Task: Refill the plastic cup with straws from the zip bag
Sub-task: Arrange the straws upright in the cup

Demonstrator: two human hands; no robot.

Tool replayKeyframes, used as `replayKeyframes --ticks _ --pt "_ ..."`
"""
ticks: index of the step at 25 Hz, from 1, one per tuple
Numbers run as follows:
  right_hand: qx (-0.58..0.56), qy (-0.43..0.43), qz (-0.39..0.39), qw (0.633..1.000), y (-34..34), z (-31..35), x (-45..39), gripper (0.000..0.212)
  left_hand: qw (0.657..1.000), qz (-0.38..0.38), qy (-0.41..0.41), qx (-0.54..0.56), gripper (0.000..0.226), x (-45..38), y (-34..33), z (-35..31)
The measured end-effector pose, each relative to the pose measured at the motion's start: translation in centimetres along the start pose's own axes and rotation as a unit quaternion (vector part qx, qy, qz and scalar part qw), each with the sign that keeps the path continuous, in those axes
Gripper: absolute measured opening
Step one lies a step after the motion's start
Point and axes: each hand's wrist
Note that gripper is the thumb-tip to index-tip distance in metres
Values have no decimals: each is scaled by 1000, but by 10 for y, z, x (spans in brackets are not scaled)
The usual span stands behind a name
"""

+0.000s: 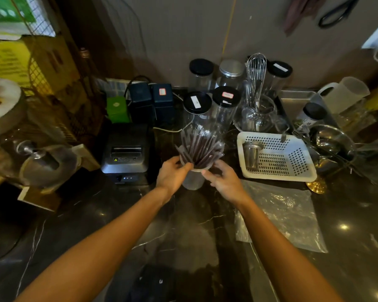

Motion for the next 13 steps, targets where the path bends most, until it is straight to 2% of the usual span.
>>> replayKeyframes --ticks 5,10,13 --pt "30 1 21 999 -13 0 36 32 1000 -6 8 18 33 44 19 25" --pt "80 15 36 996 -30 -10 65 47 999 -23 21 7 21 77 37 47" --pt "62 -17 41 997 -36 -6 75 32 999 -18 19 -21 21 86 45 49"
Point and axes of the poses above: each hand's wrist, its own x-axis away from the middle knuckle, its own y-axis out of the back of the hand, z = x × y, and after that the axes turned 10 degrees about x, right-handed
